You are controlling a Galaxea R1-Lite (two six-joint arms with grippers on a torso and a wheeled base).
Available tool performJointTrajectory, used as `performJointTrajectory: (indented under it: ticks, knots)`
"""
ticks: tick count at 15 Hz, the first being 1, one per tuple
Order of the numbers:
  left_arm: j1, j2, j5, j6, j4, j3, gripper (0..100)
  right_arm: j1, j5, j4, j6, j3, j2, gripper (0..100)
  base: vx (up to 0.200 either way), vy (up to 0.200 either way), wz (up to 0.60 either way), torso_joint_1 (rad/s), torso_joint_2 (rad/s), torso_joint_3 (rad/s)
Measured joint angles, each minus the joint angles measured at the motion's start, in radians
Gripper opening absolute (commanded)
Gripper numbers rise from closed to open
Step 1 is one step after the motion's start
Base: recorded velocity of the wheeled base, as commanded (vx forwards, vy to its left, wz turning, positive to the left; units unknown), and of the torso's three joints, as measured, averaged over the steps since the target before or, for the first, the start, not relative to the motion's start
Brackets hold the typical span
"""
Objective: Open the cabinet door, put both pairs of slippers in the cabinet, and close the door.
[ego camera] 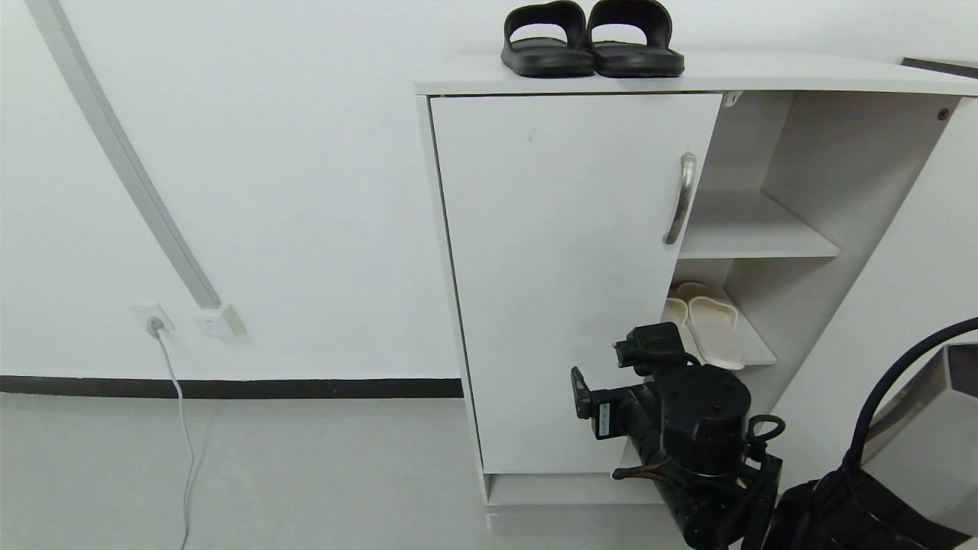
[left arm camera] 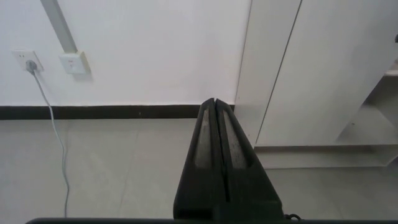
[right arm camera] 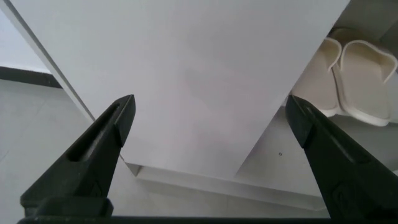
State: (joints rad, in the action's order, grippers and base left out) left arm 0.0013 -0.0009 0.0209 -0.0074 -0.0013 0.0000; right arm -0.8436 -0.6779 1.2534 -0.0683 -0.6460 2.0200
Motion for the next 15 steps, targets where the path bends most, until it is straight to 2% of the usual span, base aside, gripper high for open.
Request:
performJointTrajectory:
  ticks: [2, 5, 15]
  knots:
    - [0.0, 0.0, 0.0, 0.0, 0.001, 0.0, 0, 0.0, 0.0, 0.0, 0.001, -0.003, 0.0, 100, 0.0, 0.0, 0.0, -0.001, -0.07, -0.087]
    - [0.0, 0.0, 0.0, 0.0, 0.002, 0.0, 0, -0.001, 0.0, 0.0, 0.001, -0.005, 0.0, 100, 0.0, 0.0, 0.0, -0.002, -0.2, -0.328]
    - [0.0, 0.0, -0.005, 0.005, 0.0, 0.0, 0, 0.011, 0.0, 0.007, -0.001, -0.004, -0.002, 100, 0.0, 0.0, 0.0, 0.095, -0.48, -0.355]
